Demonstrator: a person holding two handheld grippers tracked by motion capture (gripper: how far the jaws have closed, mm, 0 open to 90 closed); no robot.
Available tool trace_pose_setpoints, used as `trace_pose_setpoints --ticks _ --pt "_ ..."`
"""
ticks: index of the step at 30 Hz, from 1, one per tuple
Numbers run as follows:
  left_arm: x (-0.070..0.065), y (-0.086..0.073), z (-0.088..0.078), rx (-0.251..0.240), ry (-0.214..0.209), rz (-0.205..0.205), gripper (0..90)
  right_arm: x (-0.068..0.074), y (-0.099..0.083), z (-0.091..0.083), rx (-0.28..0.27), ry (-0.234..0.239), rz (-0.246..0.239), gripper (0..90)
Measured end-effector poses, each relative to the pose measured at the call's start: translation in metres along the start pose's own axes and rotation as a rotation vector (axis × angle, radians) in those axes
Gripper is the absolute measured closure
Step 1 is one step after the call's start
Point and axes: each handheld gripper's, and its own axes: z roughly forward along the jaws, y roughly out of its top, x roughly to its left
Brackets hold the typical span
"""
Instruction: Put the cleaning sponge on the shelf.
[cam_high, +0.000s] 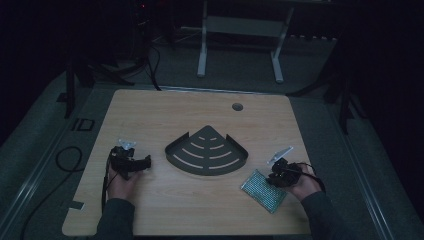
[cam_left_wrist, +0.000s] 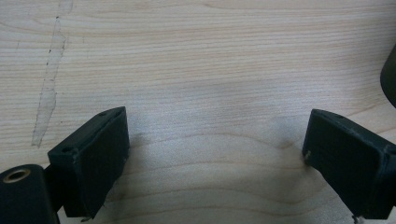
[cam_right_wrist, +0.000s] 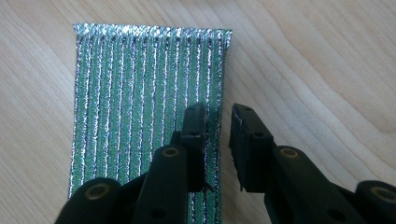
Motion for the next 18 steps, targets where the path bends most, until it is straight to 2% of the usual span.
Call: trace_pose_setpoints --ticks 6,18 --pt "0.0 0.0 0.0 0.0 0.0 0.0 7.7 -0.004 0.004 0.003 0.033 0.022 -0.003 75.6" --pt "0.0 0.0 0.0 0.0 0.0 0.0 7.7 -0.018 0.007 0.008 0.078 0.119 0.06 77.3"
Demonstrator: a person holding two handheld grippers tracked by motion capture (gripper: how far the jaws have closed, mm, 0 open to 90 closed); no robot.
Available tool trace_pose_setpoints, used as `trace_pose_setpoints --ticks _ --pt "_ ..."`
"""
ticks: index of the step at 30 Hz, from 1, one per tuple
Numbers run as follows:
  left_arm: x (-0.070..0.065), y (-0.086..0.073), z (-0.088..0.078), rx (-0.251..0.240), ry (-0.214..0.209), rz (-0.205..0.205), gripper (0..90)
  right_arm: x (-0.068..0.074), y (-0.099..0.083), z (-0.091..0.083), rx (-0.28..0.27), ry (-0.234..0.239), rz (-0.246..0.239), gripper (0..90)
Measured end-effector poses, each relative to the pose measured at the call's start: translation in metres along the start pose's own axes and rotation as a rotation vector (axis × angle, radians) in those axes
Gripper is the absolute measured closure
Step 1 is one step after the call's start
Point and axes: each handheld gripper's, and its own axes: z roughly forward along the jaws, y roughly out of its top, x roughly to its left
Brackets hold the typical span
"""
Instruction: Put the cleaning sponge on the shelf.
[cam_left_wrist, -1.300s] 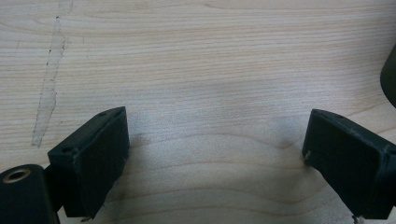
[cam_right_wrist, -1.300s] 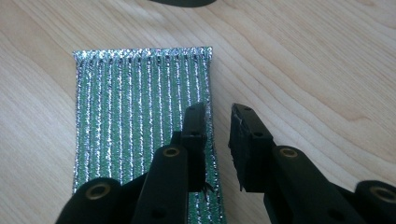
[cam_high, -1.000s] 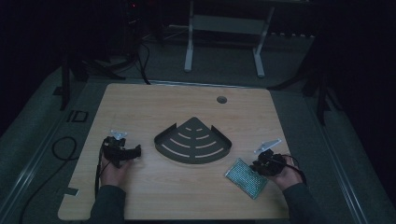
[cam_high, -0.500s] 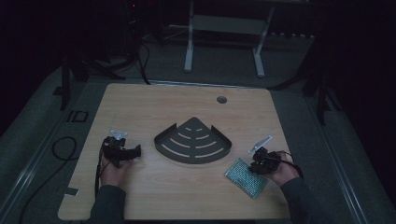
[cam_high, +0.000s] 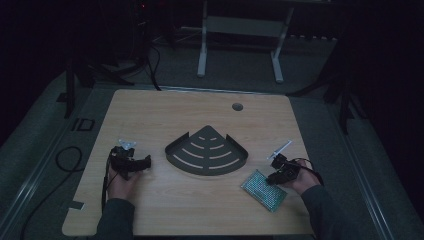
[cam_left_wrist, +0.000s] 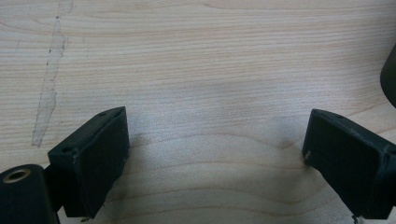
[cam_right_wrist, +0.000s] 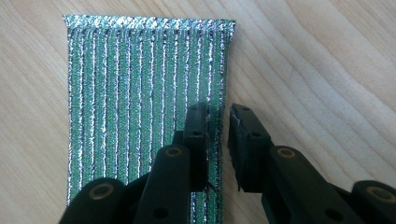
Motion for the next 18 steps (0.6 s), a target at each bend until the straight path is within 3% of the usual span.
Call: trace_pose_setpoints --ticks 3,8,18 --pt "0.0 0.0 0.0 0.0 0.0 0.0 7.7 -0.002 0.002 0.0 0.014 0.015 0.003 77.6" --pt "0.0 0.0 0.0 0.0 0.0 0.0 7.7 -0.013 0.003 0.002 0.034 0.098 0.055 80.3" --pt "0.0 0.0 0.0 0.0 0.0 0.0 7.7 -0.006 0.005 -0.001 0.06 0.058 0.031 89.3"
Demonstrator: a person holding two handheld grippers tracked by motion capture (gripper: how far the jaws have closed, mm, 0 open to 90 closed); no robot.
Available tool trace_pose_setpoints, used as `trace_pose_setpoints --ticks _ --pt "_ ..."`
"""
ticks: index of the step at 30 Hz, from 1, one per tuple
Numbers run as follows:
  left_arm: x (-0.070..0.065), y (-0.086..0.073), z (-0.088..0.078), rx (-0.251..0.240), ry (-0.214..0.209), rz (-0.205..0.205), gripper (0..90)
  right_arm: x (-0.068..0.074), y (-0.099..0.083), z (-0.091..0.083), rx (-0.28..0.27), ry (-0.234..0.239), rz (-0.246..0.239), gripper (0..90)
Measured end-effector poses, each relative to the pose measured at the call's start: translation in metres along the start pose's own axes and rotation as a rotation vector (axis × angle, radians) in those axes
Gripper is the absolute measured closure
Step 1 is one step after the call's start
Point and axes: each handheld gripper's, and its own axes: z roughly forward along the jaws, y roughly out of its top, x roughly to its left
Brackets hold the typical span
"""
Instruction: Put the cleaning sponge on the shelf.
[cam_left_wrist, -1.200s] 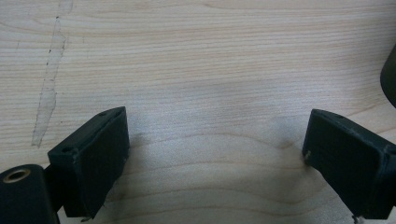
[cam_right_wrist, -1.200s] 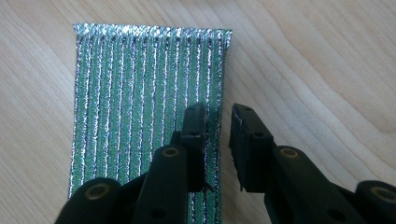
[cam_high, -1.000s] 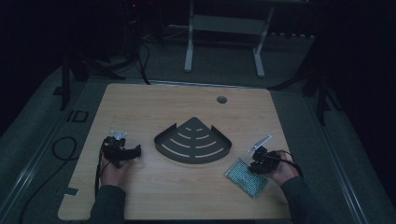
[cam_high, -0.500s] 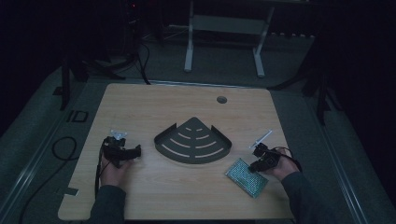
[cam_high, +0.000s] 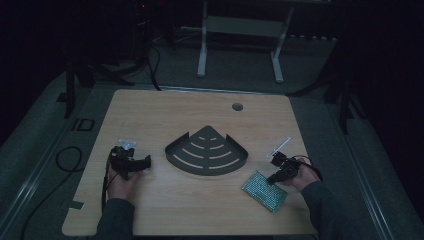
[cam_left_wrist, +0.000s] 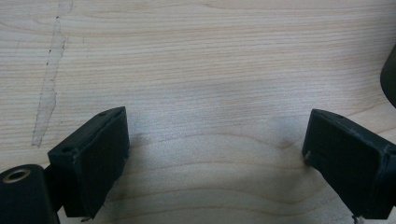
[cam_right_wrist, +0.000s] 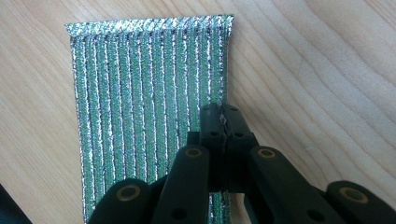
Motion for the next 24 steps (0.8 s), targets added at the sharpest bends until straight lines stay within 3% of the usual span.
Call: trace_pose_setpoints --ticks 8,24 --pt "0.0 0.0 0.0 0.0 0.0 0.0 7.7 0.008 0.0 -0.007 0.033 -0.022 -0.021 89.8" --pt "0.0 0.0 0.0 0.0 0.0 0.0 7.7 0.014 0.012 -0.041 -0.002 -0.107 -0.041 90.0"
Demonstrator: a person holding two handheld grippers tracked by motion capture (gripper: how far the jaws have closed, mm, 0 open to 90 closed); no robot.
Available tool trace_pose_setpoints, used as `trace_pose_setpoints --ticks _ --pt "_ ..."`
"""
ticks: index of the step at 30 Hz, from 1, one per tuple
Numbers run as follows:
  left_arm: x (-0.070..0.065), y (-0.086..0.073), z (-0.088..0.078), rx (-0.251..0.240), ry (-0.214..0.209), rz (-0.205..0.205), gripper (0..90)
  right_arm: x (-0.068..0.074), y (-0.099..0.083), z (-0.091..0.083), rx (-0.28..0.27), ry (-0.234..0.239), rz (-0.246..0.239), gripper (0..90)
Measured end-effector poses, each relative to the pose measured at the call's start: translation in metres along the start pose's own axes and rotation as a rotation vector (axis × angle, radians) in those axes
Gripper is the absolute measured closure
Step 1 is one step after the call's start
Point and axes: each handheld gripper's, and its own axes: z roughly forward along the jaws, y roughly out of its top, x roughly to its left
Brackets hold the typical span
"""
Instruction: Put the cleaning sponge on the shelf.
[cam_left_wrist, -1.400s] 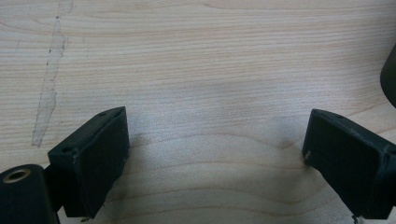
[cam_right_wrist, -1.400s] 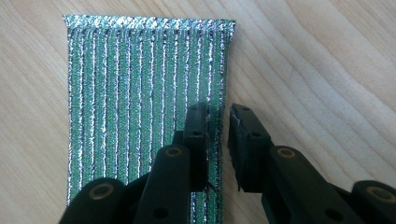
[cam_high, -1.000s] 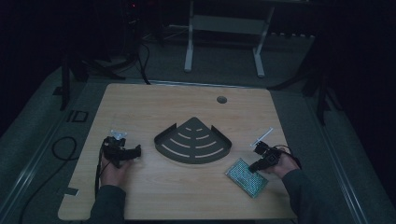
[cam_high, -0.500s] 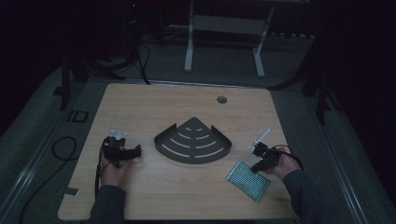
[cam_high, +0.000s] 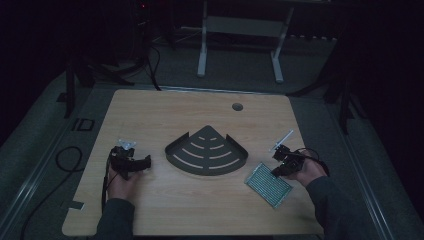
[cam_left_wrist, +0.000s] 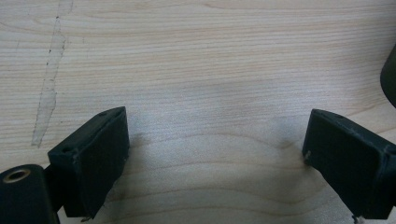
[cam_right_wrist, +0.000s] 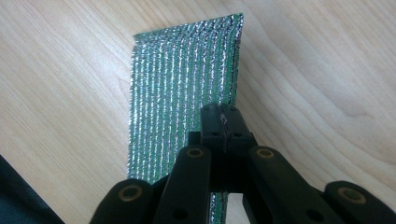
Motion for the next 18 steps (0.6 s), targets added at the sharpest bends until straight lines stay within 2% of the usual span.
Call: trace_pose_setpoints --ticks 9,18 --pt "0.0 0.0 0.0 0.0 0.0 0.0 7.7 -0.004 0.006 -0.012 -0.018 -0.02 0.008 90.0" --pt "0.0 0.0 0.0 0.0 0.0 0.0 7.7 -0.011 0.009 -0.017 -0.025 -0.035 0.02 89.9"
